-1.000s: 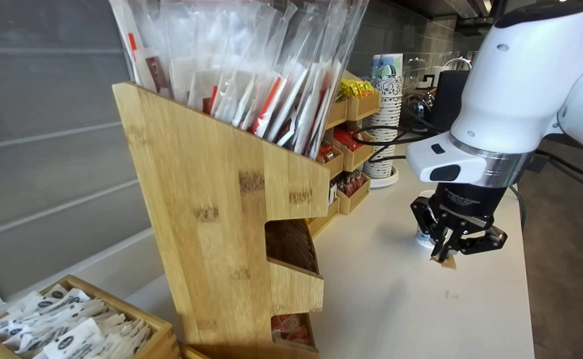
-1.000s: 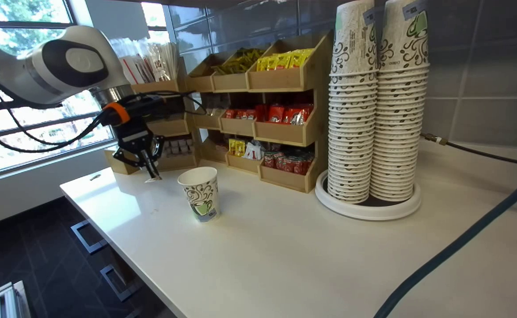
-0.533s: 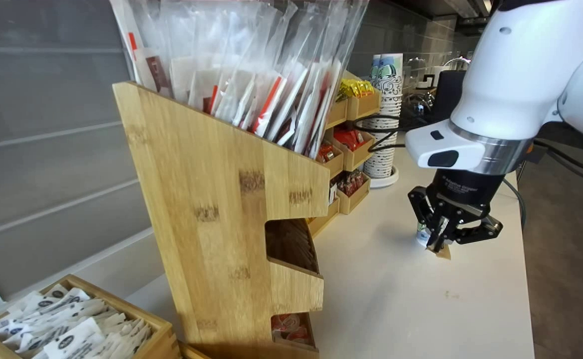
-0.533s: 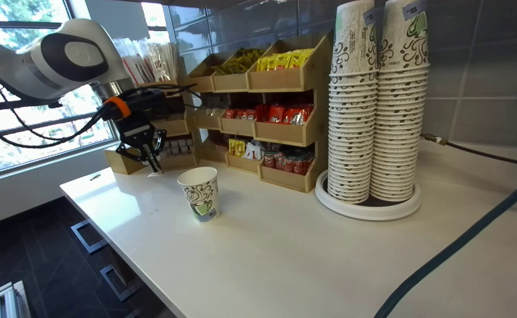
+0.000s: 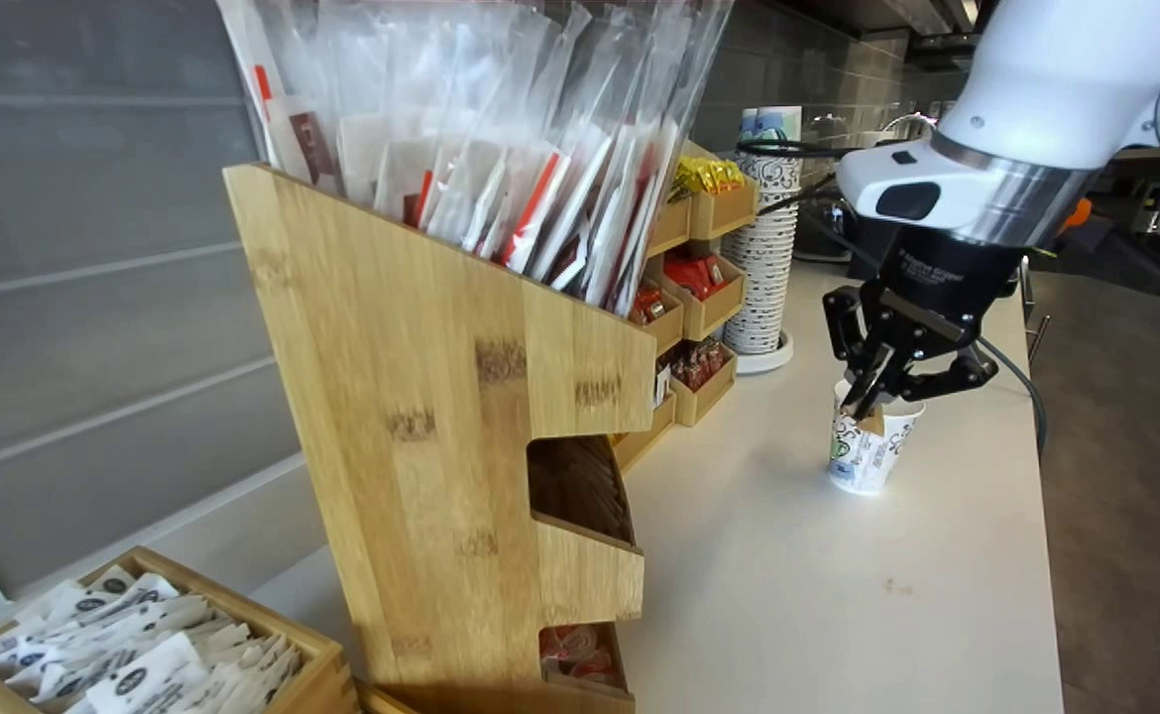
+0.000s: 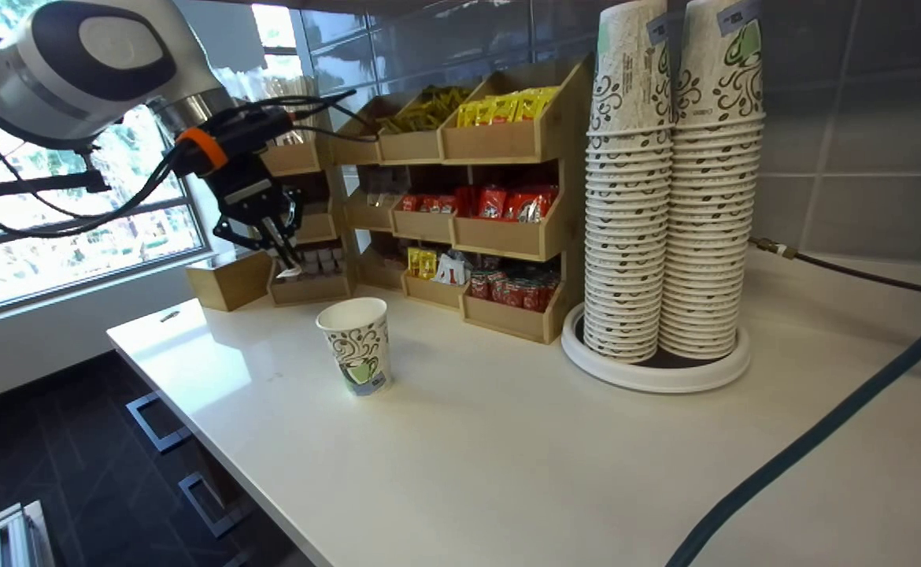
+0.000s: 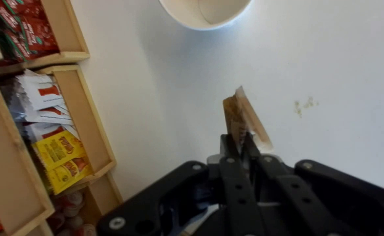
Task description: Pick up the brown pack and put it down
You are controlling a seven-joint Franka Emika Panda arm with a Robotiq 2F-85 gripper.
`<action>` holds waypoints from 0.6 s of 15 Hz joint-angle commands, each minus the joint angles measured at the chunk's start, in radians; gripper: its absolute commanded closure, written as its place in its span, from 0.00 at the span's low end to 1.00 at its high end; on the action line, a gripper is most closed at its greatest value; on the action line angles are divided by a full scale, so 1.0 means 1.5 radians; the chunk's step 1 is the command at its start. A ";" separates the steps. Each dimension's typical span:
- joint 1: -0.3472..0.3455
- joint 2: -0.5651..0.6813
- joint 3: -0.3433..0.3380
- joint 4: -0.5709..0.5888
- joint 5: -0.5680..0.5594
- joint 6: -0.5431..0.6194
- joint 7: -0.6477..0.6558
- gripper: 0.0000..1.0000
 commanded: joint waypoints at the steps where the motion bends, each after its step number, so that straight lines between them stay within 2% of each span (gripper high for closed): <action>1: -0.013 -0.067 -0.036 -0.038 0.007 0.052 0.001 0.98; 9: -0.022 -0.138 -0.133 -0.118 0.077 0.188 0.015 0.98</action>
